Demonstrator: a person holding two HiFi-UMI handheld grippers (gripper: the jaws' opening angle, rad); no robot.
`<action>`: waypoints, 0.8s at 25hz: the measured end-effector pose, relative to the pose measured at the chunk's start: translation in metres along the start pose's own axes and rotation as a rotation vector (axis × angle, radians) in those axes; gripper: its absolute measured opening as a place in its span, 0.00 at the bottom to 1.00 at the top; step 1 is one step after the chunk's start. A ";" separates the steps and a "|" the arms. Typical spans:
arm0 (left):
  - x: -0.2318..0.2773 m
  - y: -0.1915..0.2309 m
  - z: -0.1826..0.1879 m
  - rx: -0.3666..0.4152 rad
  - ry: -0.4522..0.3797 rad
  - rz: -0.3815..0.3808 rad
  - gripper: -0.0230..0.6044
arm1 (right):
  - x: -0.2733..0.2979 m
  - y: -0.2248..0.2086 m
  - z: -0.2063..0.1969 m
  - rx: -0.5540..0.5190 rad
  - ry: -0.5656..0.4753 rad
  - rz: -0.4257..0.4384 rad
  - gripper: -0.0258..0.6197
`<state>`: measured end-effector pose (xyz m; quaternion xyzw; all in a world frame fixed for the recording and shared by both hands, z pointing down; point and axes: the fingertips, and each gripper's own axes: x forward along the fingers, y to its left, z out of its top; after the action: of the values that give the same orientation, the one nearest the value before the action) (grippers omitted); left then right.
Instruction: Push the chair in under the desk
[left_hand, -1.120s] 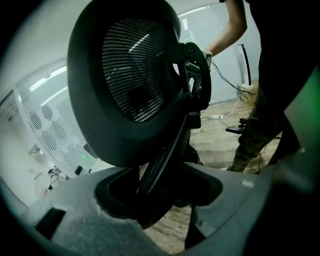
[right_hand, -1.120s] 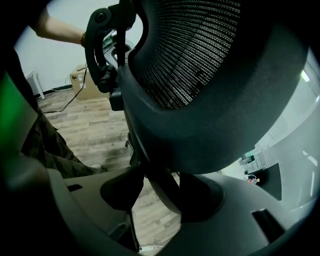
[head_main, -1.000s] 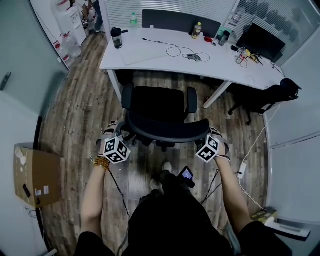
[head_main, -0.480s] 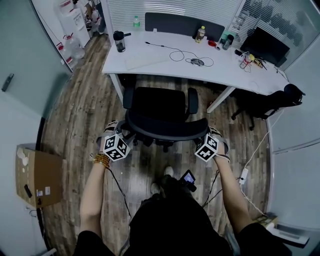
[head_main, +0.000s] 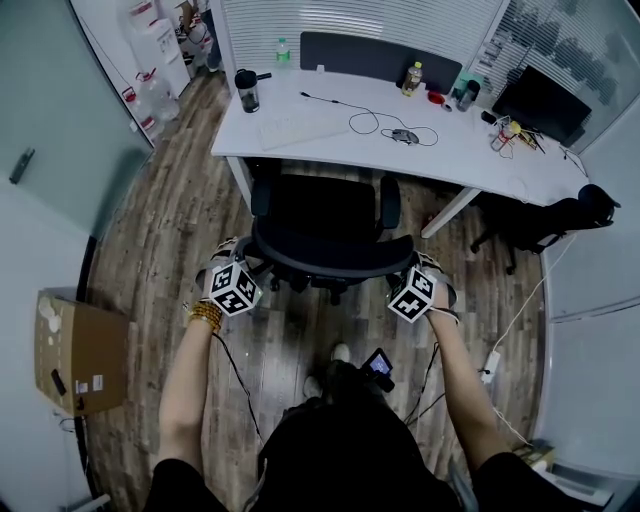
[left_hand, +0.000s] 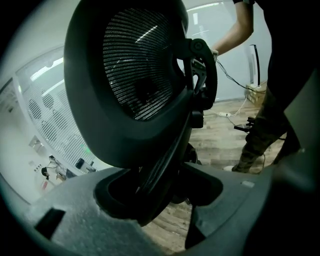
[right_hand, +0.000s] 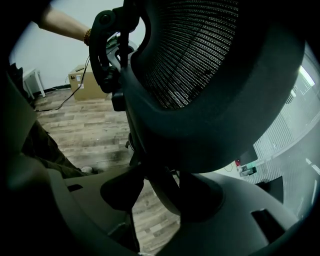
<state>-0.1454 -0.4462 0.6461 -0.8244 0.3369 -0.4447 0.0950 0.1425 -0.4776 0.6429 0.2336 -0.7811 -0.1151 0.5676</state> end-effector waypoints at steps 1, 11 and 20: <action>0.003 0.004 0.000 -0.003 0.004 0.000 0.44 | 0.003 -0.004 0.001 -0.001 0.000 0.001 0.38; 0.034 0.046 -0.002 -0.044 0.056 -0.023 0.45 | 0.030 -0.044 0.014 0.018 0.007 0.000 0.39; 0.062 0.090 -0.002 -0.040 0.066 -0.031 0.47 | 0.054 -0.079 0.027 0.046 0.004 -0.018 0.39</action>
<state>-0.1659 -0.5532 0.6480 -0.8161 0.3360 -0.4662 0.0605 0.1220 -0.5751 0.6436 0.2536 -0.7803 -0.1017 0.5626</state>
